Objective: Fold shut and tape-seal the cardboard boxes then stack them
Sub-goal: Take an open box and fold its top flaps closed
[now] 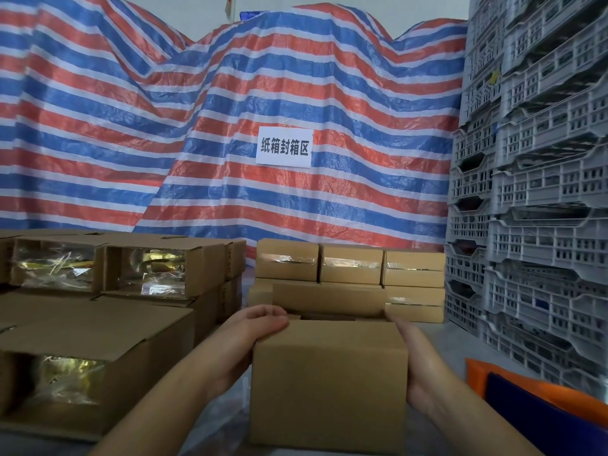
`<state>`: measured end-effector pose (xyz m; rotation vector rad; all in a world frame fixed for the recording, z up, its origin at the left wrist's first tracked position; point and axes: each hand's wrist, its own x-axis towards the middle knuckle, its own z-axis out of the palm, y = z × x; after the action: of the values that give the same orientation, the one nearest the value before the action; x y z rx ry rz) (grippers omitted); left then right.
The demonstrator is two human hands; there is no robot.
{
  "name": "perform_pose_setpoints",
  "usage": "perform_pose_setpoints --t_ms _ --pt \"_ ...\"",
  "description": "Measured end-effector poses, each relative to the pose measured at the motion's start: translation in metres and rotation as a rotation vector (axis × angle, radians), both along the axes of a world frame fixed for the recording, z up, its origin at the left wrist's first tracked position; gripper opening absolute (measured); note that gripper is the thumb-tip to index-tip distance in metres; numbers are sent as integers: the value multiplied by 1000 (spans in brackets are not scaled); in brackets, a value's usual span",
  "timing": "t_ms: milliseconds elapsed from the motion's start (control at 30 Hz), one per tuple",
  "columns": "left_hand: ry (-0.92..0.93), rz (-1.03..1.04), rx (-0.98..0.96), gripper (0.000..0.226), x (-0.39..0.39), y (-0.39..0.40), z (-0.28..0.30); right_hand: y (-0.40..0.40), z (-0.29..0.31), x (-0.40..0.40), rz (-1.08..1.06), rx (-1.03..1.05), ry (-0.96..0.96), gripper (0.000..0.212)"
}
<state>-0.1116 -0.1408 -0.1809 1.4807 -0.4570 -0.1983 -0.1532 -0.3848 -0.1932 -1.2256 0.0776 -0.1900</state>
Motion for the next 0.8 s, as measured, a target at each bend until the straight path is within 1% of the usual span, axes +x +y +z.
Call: perform_pose_setpoints --t_ms 100,200,300,367,433,467,500,633,700,733,800 --pt "15 -1 -12 31 -1 0 1 -4 5 -4 111 46 -51 57" --pt "20 1 -8 30 -1 1 1 -12 10 -9 207 -64 -52 56" --pt "32 12 -7 19 0 0 1 -18 13 -10 233 -209 -24 64" --pt "36 8 0 11 0 0 1 -20 15 -11 251 -242 -11 71" --pt "39 -9 -9 8 -2 -1 2 -21 17 -12 268 -265 -4 73" --pt "39 -17 -27 13 -3 -1 2 -20 17 -12 273 -276 -3 73" --pt "33 -17 -47 23 -4 0 2 -20 17 -12 274 -279 -1 73" --pt "-75 31 -67 74 -3 0 4 -21 16 -10 305 -275 2 74" --pt "-133 17 -60 98 -1 1 4 -20 14 -10 290 -258 -18 77" --pt "-152 3 -60 104 0 1 4 -19 13 -9 261 -233 -41 81" --pt "-182 -23 -87 104 2 1 3 -17 12 -7 174 -192 -118 83"
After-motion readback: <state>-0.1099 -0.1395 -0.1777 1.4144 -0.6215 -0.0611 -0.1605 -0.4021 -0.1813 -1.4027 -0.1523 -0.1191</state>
